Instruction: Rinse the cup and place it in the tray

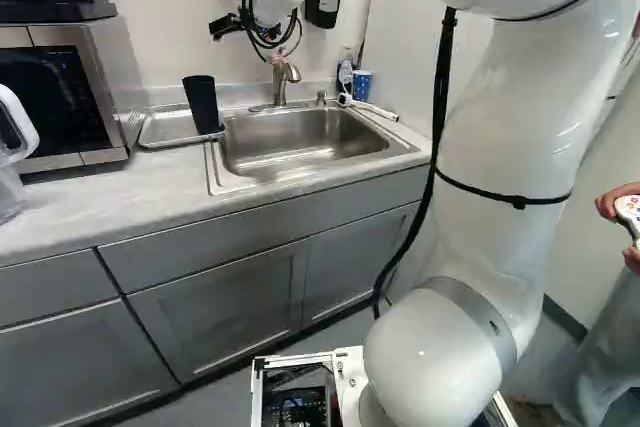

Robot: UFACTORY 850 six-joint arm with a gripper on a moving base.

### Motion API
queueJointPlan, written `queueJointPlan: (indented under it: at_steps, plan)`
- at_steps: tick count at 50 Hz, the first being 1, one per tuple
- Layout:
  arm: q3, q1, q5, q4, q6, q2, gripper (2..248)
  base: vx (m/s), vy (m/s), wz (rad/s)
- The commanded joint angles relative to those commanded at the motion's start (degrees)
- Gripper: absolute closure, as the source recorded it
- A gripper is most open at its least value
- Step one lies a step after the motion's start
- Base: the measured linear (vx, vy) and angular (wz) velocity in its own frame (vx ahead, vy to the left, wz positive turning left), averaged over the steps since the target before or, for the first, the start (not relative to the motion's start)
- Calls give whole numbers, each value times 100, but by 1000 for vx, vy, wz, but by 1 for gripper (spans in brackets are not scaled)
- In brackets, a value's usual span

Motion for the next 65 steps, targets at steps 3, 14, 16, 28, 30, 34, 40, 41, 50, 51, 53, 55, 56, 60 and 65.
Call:
queueJointPlan:
  at_steps: [3,14,16,28,30,34,40,41,50,51,53,55,56,60,65]
  plan:
    - [89,19,-44,0,0,82,3,0,0,0]
    - [406,93,-285,0,0,380,3,0,0,0]
    - [466,104,-335,0,0,436,3,0,0,0]
    - [820,90,-708,0,0,778,3,0,0,0]
    - [871,79,-774,0,0,828,3,0,0,0]
    - [987,49,-927,0,0,944,3,0,0,0]
    - [1163,-2,-1166,0,0,1119,3,0,0,0]
    - [1192,-11,-1206,0,0,1149,3,0,0,0]
    - [1454,-98,-1568,0,0,1417,3,0,0,0]
    - [1483,-108,-1609,0,0,1447,3,0,0,0]
    - [1539,-129,-1689,0,0,1506,3,0,0,0]
    - [1594,-151,-1770,0,0,1564,3,0,0,0]
    - [1621,-163,-1810,0,0,1592,3,0,0,0]
    - [1721,-215,-1971,0,0,1698,3,0,0,0]
    - [1841,-290,-2086,0,0,1828,3,0,0,0]
